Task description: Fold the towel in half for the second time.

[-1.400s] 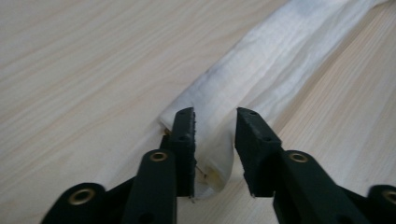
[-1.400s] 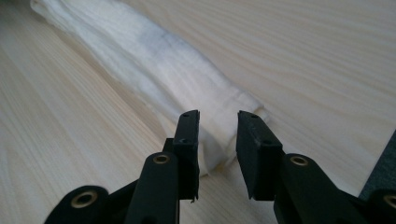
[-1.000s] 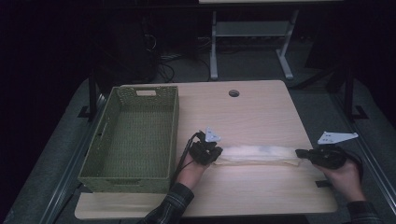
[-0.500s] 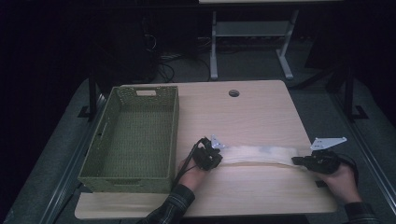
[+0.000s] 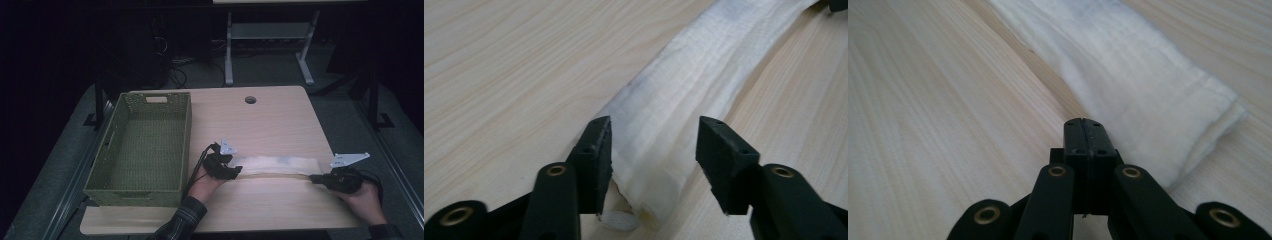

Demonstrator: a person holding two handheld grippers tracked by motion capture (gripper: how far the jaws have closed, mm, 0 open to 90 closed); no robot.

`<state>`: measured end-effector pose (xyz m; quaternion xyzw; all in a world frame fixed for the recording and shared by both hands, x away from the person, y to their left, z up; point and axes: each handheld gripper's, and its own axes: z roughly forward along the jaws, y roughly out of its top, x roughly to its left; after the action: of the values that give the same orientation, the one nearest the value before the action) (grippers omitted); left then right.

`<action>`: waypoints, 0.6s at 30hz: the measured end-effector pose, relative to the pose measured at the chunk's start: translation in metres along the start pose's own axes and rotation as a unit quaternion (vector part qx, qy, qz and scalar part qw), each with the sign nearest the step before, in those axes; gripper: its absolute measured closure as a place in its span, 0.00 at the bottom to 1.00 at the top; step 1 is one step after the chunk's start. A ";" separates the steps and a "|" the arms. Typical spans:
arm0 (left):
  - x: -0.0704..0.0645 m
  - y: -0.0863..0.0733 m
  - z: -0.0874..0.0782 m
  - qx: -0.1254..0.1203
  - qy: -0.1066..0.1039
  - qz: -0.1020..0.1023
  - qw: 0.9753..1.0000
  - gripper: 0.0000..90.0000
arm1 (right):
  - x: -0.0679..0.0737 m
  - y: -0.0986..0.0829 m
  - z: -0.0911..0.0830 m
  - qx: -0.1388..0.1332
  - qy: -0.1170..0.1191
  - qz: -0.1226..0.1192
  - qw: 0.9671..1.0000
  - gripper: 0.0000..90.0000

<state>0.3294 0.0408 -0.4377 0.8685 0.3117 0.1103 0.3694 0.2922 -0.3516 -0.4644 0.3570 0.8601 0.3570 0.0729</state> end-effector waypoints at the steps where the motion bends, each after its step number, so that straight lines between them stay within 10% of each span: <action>1: 0.001 0.000 0.000 -0.001 0.001 -0.001 1.000 0.50 | -0.001 0.000 0.001 0.004 -0.004 0.004 1.000 1.00; 18: 0.003 0.001 0.001 -0.007 0.006 -0.001 1.000 0.44 | -0.033 0.021 0.016 0.008 -0.034 0.002 0.999 1.00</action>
<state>0.3328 0.0415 -0.4377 0.8651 0.3138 0.1174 0.3733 0.3340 -0.3546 -0.4666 0.3711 0.8593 0.3379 0.0984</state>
